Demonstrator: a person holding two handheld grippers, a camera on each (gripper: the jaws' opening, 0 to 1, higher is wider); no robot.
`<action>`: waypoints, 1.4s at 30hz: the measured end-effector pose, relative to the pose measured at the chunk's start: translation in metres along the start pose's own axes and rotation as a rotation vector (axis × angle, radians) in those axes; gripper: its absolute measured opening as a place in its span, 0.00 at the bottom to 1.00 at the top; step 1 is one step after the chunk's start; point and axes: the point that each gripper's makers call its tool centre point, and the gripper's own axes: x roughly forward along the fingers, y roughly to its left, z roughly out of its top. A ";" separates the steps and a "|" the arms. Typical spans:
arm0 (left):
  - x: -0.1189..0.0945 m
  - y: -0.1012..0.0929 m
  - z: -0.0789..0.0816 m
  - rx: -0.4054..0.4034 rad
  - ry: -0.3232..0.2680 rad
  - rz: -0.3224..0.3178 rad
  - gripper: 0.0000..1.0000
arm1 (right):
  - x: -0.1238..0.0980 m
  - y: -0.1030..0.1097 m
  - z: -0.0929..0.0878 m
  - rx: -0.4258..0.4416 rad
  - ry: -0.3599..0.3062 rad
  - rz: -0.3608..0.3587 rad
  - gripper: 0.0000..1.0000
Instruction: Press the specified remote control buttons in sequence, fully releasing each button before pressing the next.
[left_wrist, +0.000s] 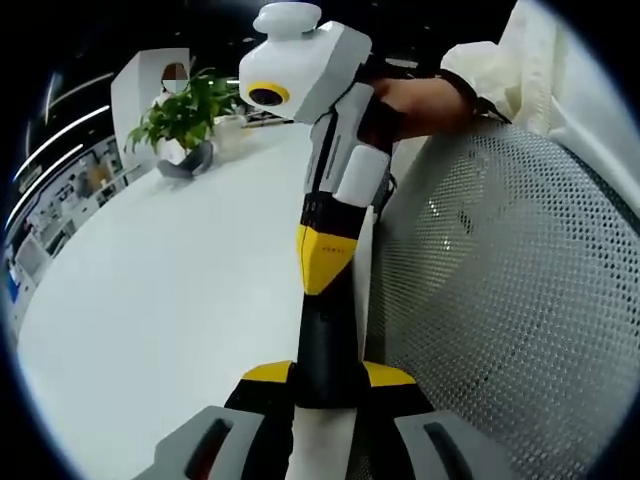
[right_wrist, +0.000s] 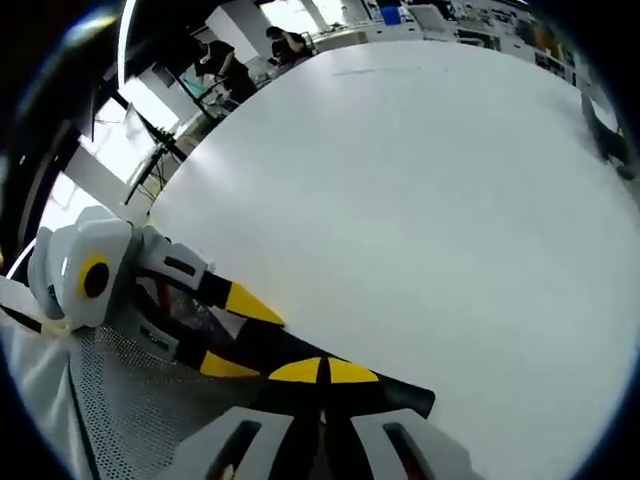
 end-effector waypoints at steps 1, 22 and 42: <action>0.000 0.000 0.000 0.000 0.000 0.000 0.25 | 0.000 0.000 0.000 0.000 0.001 -0.007 0.00; 0.000 0.001 0.000 -0.028 0.016 0.004 0.25 | -0.010 0.001 0.003 -0.039 0.023 -0.051 0.00; -0.002 0.003 -0.001 -0.054 0.011 0.024 0.25 | -0.006 0.004 -0.007 0.008 0.079 -0.029 0.00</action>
